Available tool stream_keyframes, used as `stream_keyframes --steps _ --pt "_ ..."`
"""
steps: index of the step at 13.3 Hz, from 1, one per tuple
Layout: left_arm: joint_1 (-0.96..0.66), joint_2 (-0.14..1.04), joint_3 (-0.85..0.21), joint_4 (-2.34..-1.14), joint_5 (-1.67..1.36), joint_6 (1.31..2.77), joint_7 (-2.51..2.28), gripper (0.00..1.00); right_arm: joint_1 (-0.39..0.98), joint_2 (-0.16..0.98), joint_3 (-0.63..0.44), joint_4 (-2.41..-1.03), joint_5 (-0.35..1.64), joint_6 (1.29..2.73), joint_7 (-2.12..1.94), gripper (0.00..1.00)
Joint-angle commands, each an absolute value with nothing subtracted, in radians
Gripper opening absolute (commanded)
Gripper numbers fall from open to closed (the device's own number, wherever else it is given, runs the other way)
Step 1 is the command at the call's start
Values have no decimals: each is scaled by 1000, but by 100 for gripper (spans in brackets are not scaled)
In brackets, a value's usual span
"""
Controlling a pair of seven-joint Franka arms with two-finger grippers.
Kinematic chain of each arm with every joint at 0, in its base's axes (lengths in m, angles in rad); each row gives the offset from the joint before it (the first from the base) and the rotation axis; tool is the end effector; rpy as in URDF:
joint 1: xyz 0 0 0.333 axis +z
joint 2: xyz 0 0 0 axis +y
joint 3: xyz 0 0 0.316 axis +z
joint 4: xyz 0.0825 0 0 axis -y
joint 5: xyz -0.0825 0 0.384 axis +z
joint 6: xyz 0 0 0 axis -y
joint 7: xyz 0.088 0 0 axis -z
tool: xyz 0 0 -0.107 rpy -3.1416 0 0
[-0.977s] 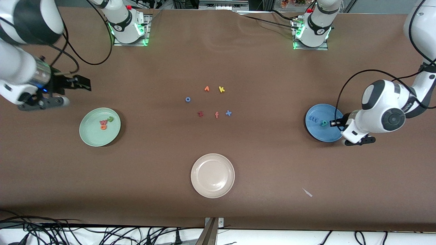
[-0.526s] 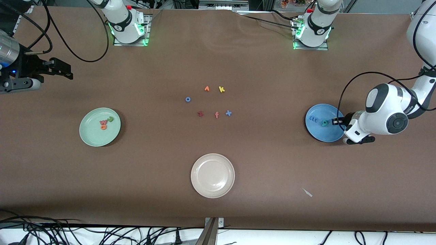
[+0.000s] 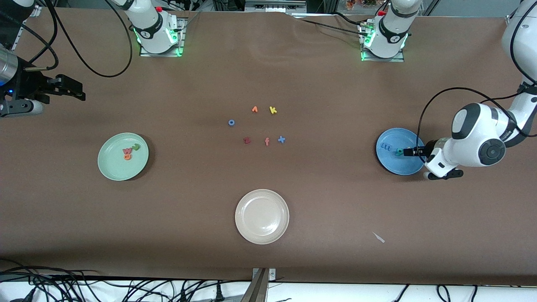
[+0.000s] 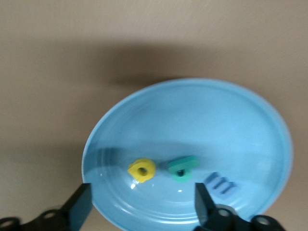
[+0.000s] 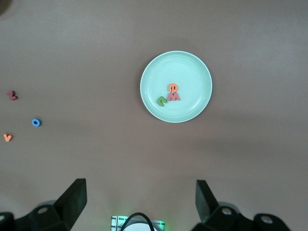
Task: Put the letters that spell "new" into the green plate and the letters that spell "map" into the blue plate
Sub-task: 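Drop yellow d on blue plate with the left gripper while the right gripper retracts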
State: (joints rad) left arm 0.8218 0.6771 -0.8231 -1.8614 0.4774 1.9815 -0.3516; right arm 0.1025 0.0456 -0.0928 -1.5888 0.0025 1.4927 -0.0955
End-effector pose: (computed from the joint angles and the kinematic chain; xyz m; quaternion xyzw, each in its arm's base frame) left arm 0.5979 0.0514 0.2270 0.9867 0.0603 -0.1499 0.0191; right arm 0.5572 0.0068 0.5846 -0.9961 -0.0524 0.0707 0.0022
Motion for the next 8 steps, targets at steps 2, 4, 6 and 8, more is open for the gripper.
stream_keyframes --steps 2,4,6,8 --pt "802 644 -867 -1773 492 1891 -354 100 86 61 -80 -1557 -11 1499 -83 100" --pt "802 647 -867 -1772 492 1891 -354 100 84 61 -80 -1557 -11 1499 -83 100" --pt "802 644 -868 -1766 489 1891 -354 100 84 61 -80 -1557 -11 1497 -83 100" --pt "801 644 -868 -1766 492 1891 -356 100 84 61 -80 -1557 -11 1497 -83 100"
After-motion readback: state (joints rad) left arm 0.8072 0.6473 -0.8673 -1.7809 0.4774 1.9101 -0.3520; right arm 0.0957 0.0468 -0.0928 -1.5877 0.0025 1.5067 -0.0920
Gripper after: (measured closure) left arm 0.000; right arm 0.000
